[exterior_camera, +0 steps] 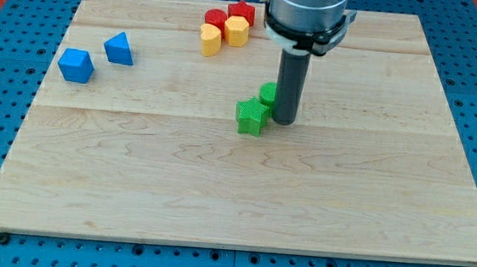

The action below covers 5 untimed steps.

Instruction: Move the green circle closer to the yellow heart

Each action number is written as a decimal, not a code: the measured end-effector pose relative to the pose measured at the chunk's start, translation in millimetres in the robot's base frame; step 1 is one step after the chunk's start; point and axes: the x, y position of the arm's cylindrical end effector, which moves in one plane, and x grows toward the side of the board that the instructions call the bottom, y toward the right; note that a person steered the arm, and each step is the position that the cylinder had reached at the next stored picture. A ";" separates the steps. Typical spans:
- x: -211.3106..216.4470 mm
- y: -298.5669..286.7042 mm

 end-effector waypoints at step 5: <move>-25.5 27.4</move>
